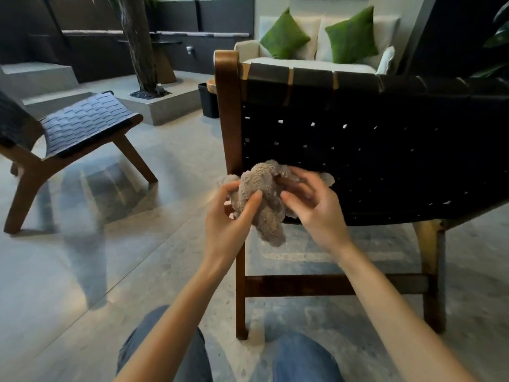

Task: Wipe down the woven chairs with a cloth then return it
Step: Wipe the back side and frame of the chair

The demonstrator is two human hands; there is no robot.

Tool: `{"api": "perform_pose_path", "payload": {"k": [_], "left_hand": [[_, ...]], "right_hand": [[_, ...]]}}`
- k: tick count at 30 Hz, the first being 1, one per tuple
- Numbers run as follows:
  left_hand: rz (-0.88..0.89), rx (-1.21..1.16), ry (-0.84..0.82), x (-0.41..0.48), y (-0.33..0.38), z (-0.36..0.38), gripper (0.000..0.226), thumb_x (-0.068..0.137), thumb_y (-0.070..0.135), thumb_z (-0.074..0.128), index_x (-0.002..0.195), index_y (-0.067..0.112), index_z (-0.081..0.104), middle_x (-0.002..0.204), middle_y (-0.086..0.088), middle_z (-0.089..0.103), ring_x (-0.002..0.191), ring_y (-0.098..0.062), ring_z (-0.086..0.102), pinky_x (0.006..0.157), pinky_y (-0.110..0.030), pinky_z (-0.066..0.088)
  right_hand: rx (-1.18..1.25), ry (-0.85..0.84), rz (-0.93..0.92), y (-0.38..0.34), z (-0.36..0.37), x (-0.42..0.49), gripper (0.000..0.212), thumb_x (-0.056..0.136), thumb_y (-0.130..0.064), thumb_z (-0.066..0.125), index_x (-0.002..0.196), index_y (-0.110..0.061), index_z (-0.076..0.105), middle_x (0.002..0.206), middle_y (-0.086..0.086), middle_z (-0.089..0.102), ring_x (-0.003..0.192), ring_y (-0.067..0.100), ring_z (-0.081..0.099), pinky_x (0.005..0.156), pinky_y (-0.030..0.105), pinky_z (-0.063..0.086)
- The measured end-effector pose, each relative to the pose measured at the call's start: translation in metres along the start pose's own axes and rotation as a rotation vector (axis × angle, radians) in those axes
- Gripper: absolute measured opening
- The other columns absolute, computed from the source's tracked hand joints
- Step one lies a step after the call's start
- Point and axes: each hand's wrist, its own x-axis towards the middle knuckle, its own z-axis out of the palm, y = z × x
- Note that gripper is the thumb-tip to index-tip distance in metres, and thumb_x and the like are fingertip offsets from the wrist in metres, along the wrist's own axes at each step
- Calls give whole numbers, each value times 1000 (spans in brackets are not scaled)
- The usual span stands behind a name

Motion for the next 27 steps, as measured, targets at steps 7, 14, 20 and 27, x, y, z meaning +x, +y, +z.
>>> {"api": "perform_pose_path", "payload": {"k": [7, 14, 20, 27], "left_hand": [[-227, -79, -255, -3, -11, -3, 48, 99, 38, 24, 147, 31, 24, 108, -1, 67, 87, -6, 65, 70, -20, 53], [42, 197, 104, 19, -15, -25, 44, 91, 24, 57, 128, 32, 35, 100, 13, 52, 85, 1, 54, 70, -15, 47], [219, 330, 69, 54, -3, -31, 64, 92, 22, 58, 132, 50, 18, 136, 11, 34, 116, -7, 45, 92, -19, 44], [184, 207, -150, 73, -4, -26, 64, 97, 10, 48, 143, 40, 15, 138, 26, 34, 130, 1, 40, 107, -21, 38]], "right_hand": [[-120, 41, 10, 26, 3, -13, 54, 84, -12, 71, 131, -28, 48, 118, -21, 56, 114, -5, 54, 93, 17, 49], [-321, 489, -509, -12, 20, 18, 34, 84, -9, 69, 118, -7, 62, 112, 0, 64, 107, 10, 61, 90, 16, 50], [-458, 715, -718, -23, 58, 70, 25, 80, -5, 73, 105, 0, 70, 98, 17, 69, 100, 20, 59, 98, 16, 42], [-688, 690, -853, 3, 63, 86, 27, 91, -20, 62, 108, -1, 70, 89, 16, 73, 80, 28, 68, 75, 35, 54]]}}
